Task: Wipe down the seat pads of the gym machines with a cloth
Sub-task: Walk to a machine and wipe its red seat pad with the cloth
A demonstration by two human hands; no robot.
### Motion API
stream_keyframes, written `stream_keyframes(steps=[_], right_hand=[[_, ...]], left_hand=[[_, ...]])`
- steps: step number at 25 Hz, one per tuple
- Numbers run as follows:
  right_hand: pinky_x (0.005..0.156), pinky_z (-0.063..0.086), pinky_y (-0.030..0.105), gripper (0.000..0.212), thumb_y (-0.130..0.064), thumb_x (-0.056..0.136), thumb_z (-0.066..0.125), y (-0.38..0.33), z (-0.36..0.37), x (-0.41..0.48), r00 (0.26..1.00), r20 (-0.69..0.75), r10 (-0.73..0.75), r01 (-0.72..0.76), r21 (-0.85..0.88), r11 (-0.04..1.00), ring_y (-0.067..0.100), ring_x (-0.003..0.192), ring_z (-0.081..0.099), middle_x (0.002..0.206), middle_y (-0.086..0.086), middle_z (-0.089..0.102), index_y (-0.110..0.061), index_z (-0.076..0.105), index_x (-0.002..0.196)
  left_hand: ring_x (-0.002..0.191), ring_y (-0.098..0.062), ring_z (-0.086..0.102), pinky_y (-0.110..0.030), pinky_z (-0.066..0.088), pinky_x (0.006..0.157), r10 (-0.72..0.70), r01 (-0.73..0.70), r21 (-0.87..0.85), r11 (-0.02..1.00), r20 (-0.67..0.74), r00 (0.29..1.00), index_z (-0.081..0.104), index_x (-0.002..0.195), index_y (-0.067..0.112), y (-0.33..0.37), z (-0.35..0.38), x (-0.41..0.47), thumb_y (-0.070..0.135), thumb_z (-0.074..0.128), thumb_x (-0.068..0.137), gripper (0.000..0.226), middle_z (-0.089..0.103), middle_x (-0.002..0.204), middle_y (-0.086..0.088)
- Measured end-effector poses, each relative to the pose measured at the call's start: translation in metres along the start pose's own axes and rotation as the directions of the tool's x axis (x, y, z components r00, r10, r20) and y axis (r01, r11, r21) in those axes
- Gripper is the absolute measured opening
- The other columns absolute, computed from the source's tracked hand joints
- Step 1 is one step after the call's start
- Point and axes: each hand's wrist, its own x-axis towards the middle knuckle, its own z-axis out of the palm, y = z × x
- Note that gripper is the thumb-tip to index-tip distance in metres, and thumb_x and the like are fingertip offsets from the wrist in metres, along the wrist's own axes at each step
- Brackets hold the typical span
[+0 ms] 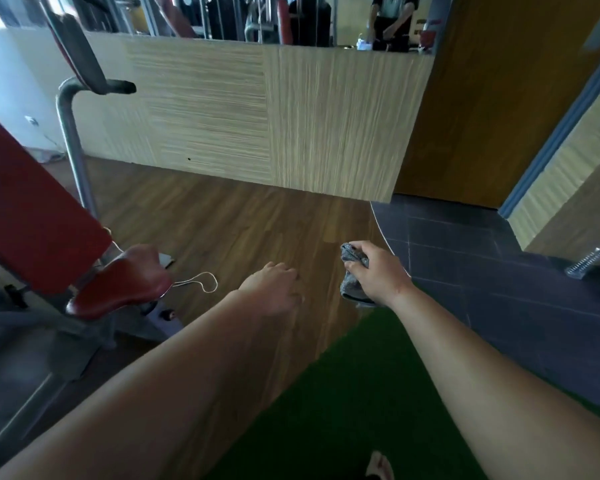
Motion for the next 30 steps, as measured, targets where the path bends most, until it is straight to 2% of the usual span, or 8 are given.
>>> stream_keyframes(steps=[6, 10, 12, 16, 19, 22, 26, 30], right_hand=[[0.090, 0.051, 0.031, 0.044, -0.034, 0.097, 0.061, -0.014, -0.013, 0.160, 0.962, 0.221, -0.162, 0.182, -0.070, 0.981, 0.024, 0.117, 0.063, 0.133, 0.002, 0.065, -0.027, 0.054, 0.141], [0.082, 0.038, 0.021, 0.043, -0.033, 0.096, 0.063, -0.052, 0.015, 0.240, 0.906, 0.311, -0.286, 0.326, -0.083, 0.942, 0.021, 0.116, 0.062, 0.129, -0.002, 0.066, -0.028, 0.057, 0.138], [0.083, 0.039, 0.022, 0.041, -0.032, 0.096, 0.064, -0.076, 0.043, 0.285, 0.859, 0.372, -0.353, 0.398, -0.049, 0.916, 0.021, 0.116, 0.062, 0.127, -0.002, 0.067, -0.028, 0.058, 0.136], [0.088, 0.041, 0.023, 0.040, -0.032, 0.096, 0.064, -0.132, 0.108, 0.363, 0.775, 0.476, -0.416, 0.482, -0.018, 0.876, 0.021, 0.117, 0.061, 0.127, -0.001, 0.067, -0.027, 0.059, 0.135], [0.093, 0.044, 0.027, 0.041, -0.032, 0.094, 0.065, -0.172, 0.154, 0.412, 0.717, 0.530, -0.453, 0.542, -0.016, 0.840, 0.024, 0.119, 0.061, 0.127, 0.002, 0.068, -0.026, 0.059, 0.134], [0.093, 0.043, 0.027, 0.042, -0.031, 0.094, 0.066, -0.216, 0.204, 0.445, 0.622, 0.618, -0.481, 0.604, 0.013, 0.797, 0.025, 0.119, 0.061, 0.129, 0.002, 0.068, -0.026, 0.059, 0.135], [0.091, 0.042, 0.026, 0.045, -0.031, 0.092, 0.067, -0.257, 0.283, 0.467, 0.452, 0.733, -0.508, 0.675, 0.091, 0.732, 0.024, 0.118, 0.062, 0.127, 0.003, 0.069, -0.027, 0.059, 0.136], [0.078, 0.042, 0.020, 0.045, -0.027, 0.093, 0.066, -0.284, 0.376, 0.481, 0.220, 0.847, -0.483, 0.729, 0.186, 0.658, 0.018, 0.098, 0.062, 0.118, 0.004, 0.069, -0.030, 0.058, 0.138]], left_hand=[[0.134, -0.028, 0.047, -0.045, 0.047, 0.105, -0.265, 0.254, -0.144, 0.956, -0.061, 0.962, 0.058, 0.136, 0.026, -0.029, -0.035, 0.087, 0.043, 0.061, 0.092, 0.047, 0.057, 0.133, -0.002], [0.129, -0.029, 0.051, -0.044, 0.046, 0.103, -0.358, 0.348, -0.130, 0.929, -0.062, 0.932, 0.059, 0.135, 0.021, -0.079, -0.046, 0.111, 0.039, 0.059, 0.099, 0.040, 0.058, 0.131, -0.003], [0.130, -0.028, 0.050, -0.043, 0.044, 0.104, -0.416, 0.405, -0.130, 0.905, -0.061, 0.908, 0.060, 0.134, 0.019, -0.116, -0.049, 0.126, 0.046, 0.055, 0.098, 0.045, 0.058, 0.132, -0.002], [0.136, -0.022, 0.043, -0.046, 0.044, 0.108, -0.630, 0.595, -0.290, 0.749, -0.039, 0.775, 0.054, 0.142, 0.033, -0.205, -0.052, 0.147, 0.052, 0.056, 0.092, 0.053, 0.054, 0.140, 0.005], [0.132, -0.023, 0.047, -0.042, 0.047, 0.103, -0.702, 0.664, -0.315, 0.678, -0.010, 0.712, 0.054, 0.143, 0.034, -0.256, -0.061, 0.149, 0.053, 0.059, 0.093, 0.054, 0.054, 0.140, 0.004], [0.130, -0.025, 0.047, -0.043, 0.046, 0.104, -0.770, 0.735, -0.323, 0.596, 0.028, 0.637, 0.051, 0.147, 0.030, -0.298, -0.066, 0.140, 0.052, 0.061, 0.094, 0.058, 0.053, 0.142, 0.000], [0.131, -0.024, 0.045, -0.045, 0.045, 0.107, -0.863, 0.811, -0.404, 0.422, 0.096, 0.497, 0.049, 0.148, 0.029, -0.343, -0.052, 0.122, 0.054, 0.059, 0.095, 0.060, 0.052, 0.142, 0.001], [0.134, -0.023, 0.045, -0.047, 0.045, 0.108, -0.941, 0.870, -0.468, 0.156, 0.197, 0.274, 0.048, 0.149, 0.028, -0.383, -0.019, 0.105, 0.052, 0.061, 0.095, 0.060, 0.051, 0.144, 0.001]])
